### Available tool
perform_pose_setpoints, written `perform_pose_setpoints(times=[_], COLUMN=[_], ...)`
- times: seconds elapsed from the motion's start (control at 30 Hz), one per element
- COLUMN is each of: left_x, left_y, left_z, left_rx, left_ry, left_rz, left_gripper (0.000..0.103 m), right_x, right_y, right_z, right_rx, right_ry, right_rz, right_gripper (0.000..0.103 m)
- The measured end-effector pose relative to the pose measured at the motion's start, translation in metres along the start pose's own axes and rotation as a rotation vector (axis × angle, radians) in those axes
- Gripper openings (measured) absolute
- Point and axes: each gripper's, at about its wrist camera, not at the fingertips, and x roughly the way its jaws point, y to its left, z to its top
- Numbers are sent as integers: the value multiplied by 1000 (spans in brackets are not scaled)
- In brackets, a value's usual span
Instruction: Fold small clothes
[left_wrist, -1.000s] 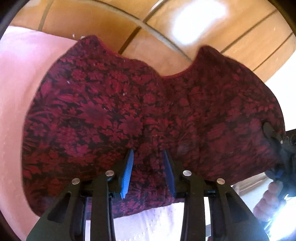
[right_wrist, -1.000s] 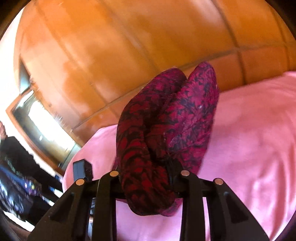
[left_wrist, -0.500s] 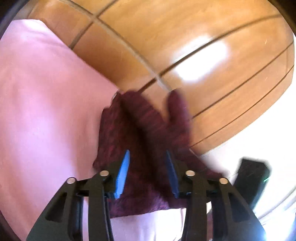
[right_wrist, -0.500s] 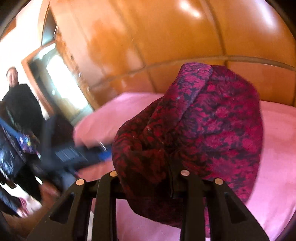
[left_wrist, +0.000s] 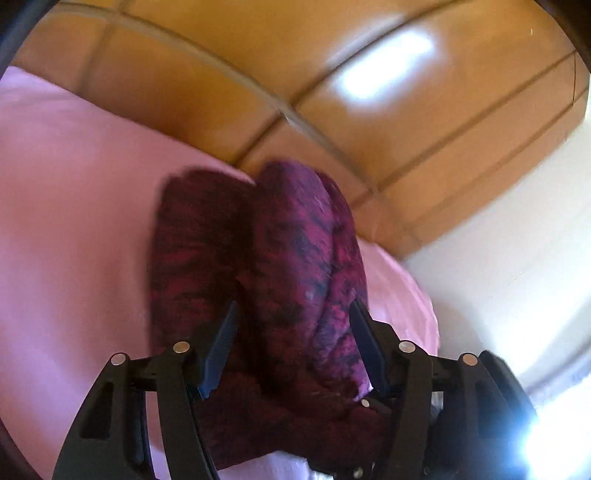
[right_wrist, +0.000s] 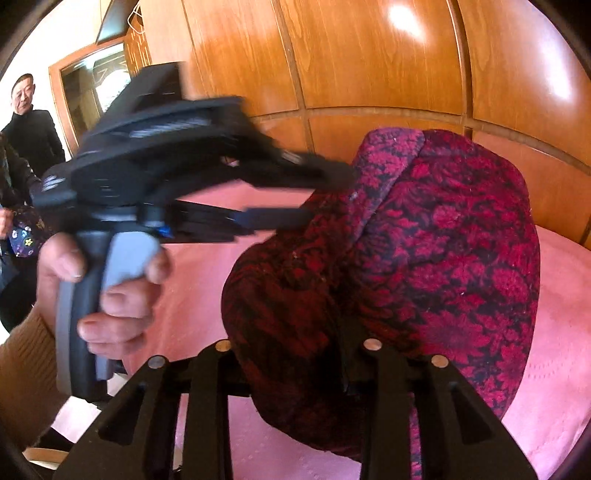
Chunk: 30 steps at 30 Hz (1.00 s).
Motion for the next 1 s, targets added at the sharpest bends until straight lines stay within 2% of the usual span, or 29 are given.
perform_pose_setpoints(times=[0.03,0.07,0.13,0.17,0.2,0.27,0.4,0.47,0.6,0.63,0.67,0.73,0.8,0.87,0.93,1.0], left_x=[6,10,16,17,16,12,1,-2,-10,-17,-22,-27,-22,-37,-58,-67], left_y=[-2,-3,-9,-11,-14,-16,-19,-20,-17,-15,-13,-1,17,28,23,13], left_z=[1,3,3,4,4,2,-3,-5,-9,-12,-15,-18,-23,-28,-24,-14], left_rx=[-1,1,35,47,55,67,88,95,81,78,77,61,6,-38,-23,2], left_ry=[17,34,56,58,56,45,21,11,-16,-32,-45,-47,-13,-51,-115,-135], left_rz=[15,22,65,76,81,92,114,134,164,178,202,316,330,301,223,197], left_gripper=[58,46,26,23,21,19,18,16,14,10,0,0,0,0,0,15], right_x=[2,1,-4,-11,-17,-36,-68,-76,-64,-55,-48,-32,-16,-5,-5,-8], right_y=[1,1,-2,-2,-7,-19,-54,-78,-98,-100,-98,-89,-75,-66,-64,-70], right_z=[1,1,2,-1,0,-1,-12,-19,-28,-28,-27,-27,-24,-24,-23,-23], right_rx=[0,-7,-5,9,32,83,214,281,320,314,306,287,242,208,189,188], right_ry=[-2,-6,-14,-15,-17,-31,-61,-81,-45,-36,-24,2,22,37,35,33], right_rz=[4,6,23,48,84,165,255,207,106,87,82,63,44,21,15,25], right_gripper=[37,39,51,61,64,68,69,69,61,61,60,61,61,61,62,62])
